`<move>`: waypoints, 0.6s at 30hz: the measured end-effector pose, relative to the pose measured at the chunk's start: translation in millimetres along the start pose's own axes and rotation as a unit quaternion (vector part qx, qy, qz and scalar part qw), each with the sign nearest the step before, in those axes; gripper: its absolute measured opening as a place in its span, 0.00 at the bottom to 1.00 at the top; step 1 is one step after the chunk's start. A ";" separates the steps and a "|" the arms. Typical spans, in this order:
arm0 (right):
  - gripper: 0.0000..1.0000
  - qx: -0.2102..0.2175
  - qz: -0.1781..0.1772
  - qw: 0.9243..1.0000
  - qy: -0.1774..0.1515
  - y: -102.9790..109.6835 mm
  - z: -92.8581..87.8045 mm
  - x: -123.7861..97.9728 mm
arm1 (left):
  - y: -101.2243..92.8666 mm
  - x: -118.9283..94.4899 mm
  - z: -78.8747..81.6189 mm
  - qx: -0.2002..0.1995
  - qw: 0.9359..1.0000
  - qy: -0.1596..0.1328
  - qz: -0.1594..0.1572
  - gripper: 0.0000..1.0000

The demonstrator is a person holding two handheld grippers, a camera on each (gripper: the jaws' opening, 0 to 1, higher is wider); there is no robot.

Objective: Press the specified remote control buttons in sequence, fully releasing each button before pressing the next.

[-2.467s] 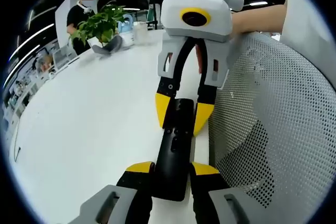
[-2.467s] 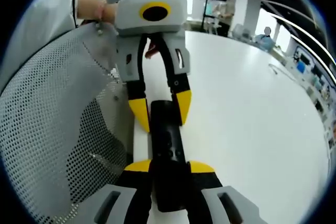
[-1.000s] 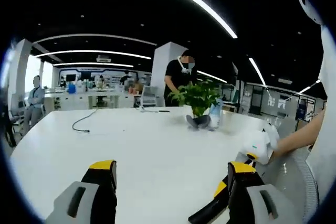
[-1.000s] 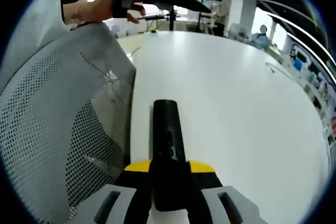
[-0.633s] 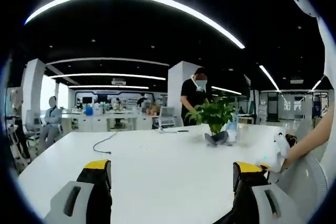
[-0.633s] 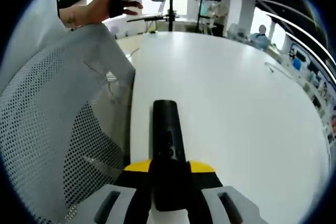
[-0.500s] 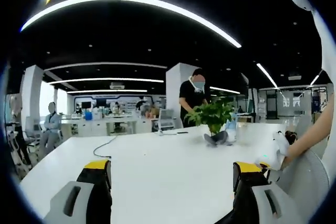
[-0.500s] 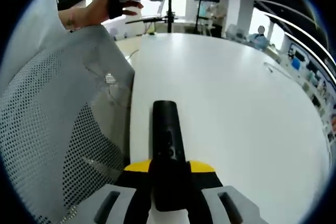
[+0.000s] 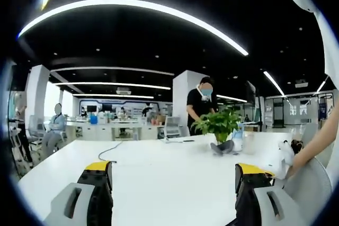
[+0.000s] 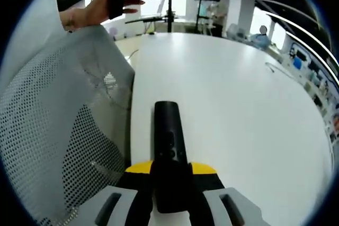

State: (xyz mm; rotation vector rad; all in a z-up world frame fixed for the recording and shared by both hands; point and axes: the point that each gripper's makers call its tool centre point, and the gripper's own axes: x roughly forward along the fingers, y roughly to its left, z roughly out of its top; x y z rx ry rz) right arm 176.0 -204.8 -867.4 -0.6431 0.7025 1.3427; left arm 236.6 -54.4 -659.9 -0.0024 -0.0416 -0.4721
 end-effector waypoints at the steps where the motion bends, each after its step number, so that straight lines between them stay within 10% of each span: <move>1: 0.21 -0.001 0.001 1.000 0.001 0.1 -0.1 -0.1 | 0.2 -0.1 -0.9 0.006 1.000 0.003 0.003 1.00; 18: 0.20 -0.012 0.011 1.000 0.018 5.4 0.8 -1.2 | -2.3 -2.5 -3.1 -0.003 1.000 0.007 -0.008 1.00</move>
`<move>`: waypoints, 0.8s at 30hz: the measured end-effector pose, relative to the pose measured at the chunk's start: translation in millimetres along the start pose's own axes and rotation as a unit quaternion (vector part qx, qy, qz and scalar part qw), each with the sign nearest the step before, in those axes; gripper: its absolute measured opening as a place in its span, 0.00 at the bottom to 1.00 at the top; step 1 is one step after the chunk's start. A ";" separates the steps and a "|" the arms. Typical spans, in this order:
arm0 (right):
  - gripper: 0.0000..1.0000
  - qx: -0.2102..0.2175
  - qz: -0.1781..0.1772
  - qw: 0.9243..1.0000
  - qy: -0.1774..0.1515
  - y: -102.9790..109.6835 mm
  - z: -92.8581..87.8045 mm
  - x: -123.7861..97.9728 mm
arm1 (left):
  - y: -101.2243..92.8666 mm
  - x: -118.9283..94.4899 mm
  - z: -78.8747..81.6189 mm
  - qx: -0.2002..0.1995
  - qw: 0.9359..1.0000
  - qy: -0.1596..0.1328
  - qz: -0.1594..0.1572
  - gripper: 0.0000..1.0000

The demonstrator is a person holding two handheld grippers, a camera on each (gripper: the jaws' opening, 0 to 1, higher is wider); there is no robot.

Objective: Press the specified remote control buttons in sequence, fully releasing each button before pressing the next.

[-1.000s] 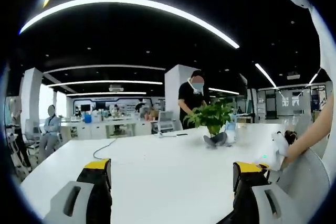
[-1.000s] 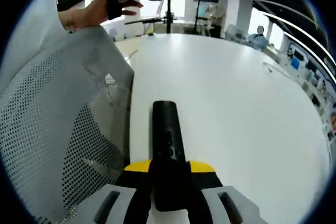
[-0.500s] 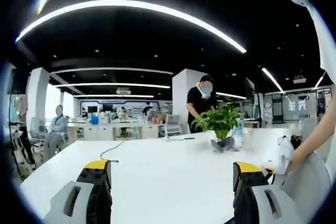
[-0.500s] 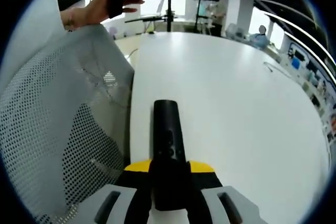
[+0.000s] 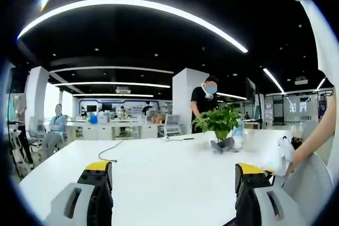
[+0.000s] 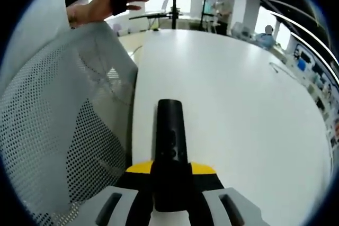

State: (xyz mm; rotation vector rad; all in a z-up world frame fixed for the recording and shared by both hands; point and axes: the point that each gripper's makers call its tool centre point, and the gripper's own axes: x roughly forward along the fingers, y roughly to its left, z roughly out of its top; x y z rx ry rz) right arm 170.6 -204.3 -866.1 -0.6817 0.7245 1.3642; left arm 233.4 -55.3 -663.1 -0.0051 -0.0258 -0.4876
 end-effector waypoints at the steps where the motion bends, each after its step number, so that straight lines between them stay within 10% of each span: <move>1: 0.20 -0.001 0.001 1.000 0.001 0.0 -0.1 0.0 | 0.4 -0.1 -1.2 0.000 1.000 0.003 0.001 1.00; 24: 0.20 -0.009 0.006 1.000 0.004 -23.4 3.3 3.1 | 7.9 -0.4 -3.7 -0.020 1.000 0.007 0.011 1.00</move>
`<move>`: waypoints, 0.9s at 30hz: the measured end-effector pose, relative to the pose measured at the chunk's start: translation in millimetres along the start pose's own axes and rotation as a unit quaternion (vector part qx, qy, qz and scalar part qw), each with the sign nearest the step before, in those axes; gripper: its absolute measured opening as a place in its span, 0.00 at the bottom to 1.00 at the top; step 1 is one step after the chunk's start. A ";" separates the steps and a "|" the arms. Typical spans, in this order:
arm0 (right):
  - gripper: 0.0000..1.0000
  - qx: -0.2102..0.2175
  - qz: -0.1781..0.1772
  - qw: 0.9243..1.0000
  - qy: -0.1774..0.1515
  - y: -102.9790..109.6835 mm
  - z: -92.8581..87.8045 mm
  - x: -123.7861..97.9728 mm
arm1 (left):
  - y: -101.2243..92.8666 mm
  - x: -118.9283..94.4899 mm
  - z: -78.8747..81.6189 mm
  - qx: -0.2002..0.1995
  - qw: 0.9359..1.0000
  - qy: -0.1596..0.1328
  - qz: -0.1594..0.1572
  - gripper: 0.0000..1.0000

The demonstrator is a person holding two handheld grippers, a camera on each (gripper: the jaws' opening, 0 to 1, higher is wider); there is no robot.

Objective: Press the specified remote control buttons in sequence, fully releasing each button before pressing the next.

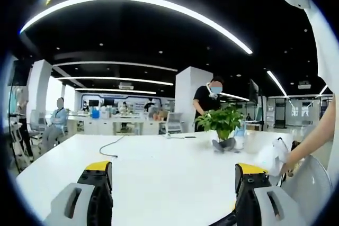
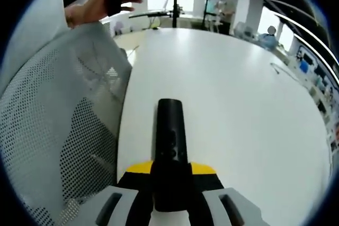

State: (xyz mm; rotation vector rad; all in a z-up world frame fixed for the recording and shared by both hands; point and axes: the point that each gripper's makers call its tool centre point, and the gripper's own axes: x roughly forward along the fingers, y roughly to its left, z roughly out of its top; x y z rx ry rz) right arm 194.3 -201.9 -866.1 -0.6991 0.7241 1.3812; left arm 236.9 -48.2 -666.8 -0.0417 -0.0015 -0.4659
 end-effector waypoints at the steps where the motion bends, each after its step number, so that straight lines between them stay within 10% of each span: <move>1: 0.20 0.001 0.002 1.000 0.000 -0.7 0.4 0.0 | 0.7 0.0 -0.6 -0.001 1.000 0.002 0.001 1.00; 27: 0.20 -0.006 0.000 1.000 -0.002 -35.6 5.3 3.3 | -4.6 3.7 -12.1 0.010 0.999 0.032 -0.009 0.99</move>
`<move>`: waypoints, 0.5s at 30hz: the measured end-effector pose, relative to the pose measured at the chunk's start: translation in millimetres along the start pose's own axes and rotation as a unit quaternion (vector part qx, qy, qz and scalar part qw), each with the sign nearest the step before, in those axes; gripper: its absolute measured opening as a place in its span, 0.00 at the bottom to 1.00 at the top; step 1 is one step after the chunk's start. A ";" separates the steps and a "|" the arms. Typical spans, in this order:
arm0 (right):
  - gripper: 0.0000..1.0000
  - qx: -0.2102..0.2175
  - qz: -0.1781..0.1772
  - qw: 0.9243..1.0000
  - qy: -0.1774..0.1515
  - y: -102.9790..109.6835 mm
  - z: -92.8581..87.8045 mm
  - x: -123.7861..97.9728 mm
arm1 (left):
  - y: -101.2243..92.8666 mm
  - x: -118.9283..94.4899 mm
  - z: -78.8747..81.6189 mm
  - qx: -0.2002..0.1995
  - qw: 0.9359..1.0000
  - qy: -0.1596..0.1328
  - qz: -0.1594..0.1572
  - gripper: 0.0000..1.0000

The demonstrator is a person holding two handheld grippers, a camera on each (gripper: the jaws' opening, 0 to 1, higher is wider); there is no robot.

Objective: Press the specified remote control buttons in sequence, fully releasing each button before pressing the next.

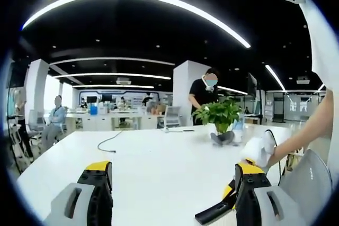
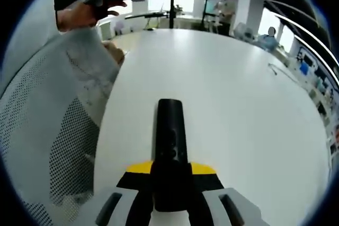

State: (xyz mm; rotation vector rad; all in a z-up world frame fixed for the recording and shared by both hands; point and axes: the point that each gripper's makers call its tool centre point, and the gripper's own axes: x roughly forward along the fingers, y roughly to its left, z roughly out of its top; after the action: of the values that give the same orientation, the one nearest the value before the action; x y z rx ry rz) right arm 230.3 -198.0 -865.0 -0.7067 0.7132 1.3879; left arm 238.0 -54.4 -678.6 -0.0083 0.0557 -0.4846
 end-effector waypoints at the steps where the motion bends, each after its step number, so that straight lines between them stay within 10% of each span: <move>1: 0.20 0.000 0.001 1.000 0.000 -1.4 0.4 0.1 | 0.1 0.1 -0.5 0.000 1.000 0.001 0.000 0.99; 15: 0.20 0.005 -0.005 1.000 0.003 -31.4 2.4 3.1 | -2.3 2.4 -6.7 0.006 1.000 0.017 -0.005 0.99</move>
State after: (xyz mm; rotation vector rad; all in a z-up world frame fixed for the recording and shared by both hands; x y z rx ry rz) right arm 261.9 -196.0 -865.2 -0.7059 0.7199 1.3732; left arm 238.8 -57.5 -685.4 0.0121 0.0853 -0.4944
